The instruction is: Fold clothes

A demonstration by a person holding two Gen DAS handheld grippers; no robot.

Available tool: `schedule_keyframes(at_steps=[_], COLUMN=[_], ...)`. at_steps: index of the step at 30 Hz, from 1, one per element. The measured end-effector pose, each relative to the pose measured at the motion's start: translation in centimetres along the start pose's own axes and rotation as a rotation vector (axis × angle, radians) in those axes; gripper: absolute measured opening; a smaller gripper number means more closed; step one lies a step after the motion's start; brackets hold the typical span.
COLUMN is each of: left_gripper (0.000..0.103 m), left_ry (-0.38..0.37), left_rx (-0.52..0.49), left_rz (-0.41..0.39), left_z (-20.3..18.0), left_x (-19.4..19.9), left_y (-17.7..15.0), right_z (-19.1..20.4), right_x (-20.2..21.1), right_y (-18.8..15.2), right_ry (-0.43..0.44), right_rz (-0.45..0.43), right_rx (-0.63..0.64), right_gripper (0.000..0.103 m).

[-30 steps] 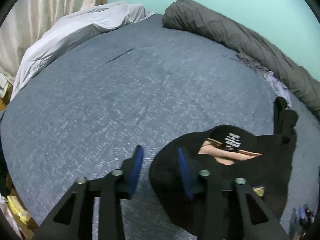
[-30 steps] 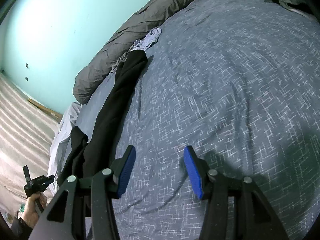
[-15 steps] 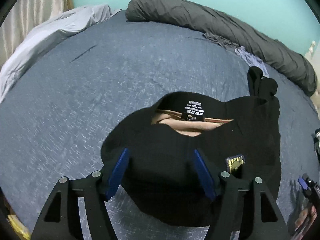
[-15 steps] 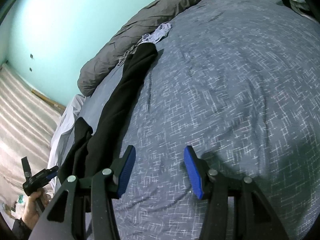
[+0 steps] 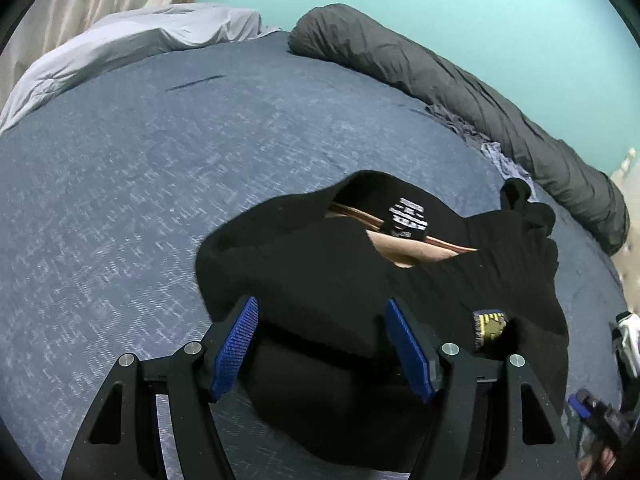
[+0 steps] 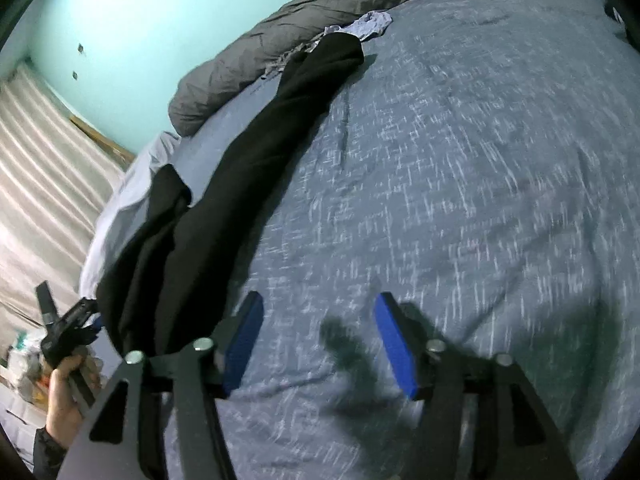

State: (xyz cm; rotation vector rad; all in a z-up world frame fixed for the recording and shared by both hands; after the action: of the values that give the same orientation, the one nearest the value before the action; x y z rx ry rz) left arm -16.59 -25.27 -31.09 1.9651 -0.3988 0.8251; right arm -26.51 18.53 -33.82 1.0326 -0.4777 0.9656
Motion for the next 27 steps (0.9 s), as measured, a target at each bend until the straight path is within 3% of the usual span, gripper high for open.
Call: schedule_keyframes(at_steps=[12, 17, 26, 27], left_gripper=[0.07, 0.07, 0.07, 0.07], left_ry=[0.003, -0.002, -0.012, -0.009], left_rx=[-0.008, 0.032, 0.072, 0.072], left_rz=[-0.012, -0.031, -0.037, -0.039], left_z=[0.7, 1.7, 3.1, 3.2], left_x=[-0.5, -0.1, -0.1, -0.1], left_y=[-0.2, 0.1, 0.4, 0.4], right_z=[4.2, 5.9, 8.7, 9.0], right_x=[-6.3, -10.5, -15.5, -15.6], right_y=[11.7, 14.7, 15.4, 15.3], right_ry=[-0.022, -0.062, -0.164, -0.176], right_rz=[0.041, 0.086, 0.126, 0.123], right_rx=[0.034, 0.03, 0.128, 0.148], right_gripper=[0.064, 0.075, 0.074, 0.064])
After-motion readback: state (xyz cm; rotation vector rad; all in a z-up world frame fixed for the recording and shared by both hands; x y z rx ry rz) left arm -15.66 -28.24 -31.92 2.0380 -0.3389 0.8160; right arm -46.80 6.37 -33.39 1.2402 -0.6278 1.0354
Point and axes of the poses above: each gripper's, at about its wrist camera, not at the fingertips, and x roughly against the way its jaws point, z to its left, y to its top, the point moved 5 cm from there along -x, roughly the way its jaws point, and after that the axes turned 6 degrees about -y, right-handed, at the moved point
